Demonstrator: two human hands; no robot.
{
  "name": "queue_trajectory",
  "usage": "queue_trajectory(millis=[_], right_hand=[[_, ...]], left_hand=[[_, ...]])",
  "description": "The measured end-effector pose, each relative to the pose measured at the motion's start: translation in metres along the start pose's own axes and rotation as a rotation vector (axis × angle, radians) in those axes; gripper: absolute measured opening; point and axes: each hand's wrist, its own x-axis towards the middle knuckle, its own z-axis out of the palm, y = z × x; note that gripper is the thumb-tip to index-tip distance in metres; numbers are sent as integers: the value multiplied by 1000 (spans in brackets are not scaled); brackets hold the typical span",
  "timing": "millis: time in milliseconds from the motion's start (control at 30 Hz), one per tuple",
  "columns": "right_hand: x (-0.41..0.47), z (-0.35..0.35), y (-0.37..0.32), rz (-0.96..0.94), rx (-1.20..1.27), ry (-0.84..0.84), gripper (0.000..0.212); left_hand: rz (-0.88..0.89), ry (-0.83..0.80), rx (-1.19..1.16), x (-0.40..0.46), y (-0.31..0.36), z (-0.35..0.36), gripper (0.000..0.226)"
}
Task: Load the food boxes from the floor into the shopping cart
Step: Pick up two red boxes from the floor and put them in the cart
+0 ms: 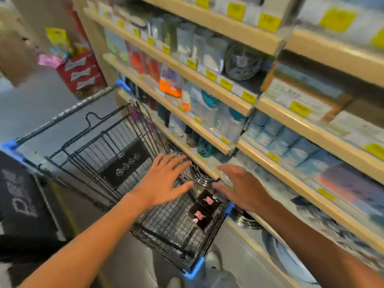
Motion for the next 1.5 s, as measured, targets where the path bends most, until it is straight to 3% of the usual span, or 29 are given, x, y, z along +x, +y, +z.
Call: queue_trajectory(millis=[100, 267, 367, 567, 967, 1233, 1500], right_hand=[[-42, -21, -3, 25, -35, 135, 75], [-136, -47, 14, 267, -89, 254, 71], [-205, -61, 31, 394, -118, 294, 76], [-357, -75, 58, 739, -133, 331, 95], [-695, -66, 87, 1238, -81, 478, 87], [-885, -52, 82, 1566, -111, 539, 87], [-972, -34, 86, 1824, -97, 566, 84]], left_hand=[[112, -36, 55, 6, 20, -24, 81], [357, -64, 42, 28, 87, -43, 97], [513, -75, 54, 43, 147, -45, 94], [810, -72, 139, 51, 295, -36, 78], [1341, -118, 191, -37, 645, 28, 79], [1637, -197, 152, -118, 841, 78, 93], [1834, -285, 149, -153, 969, 124, 115]])
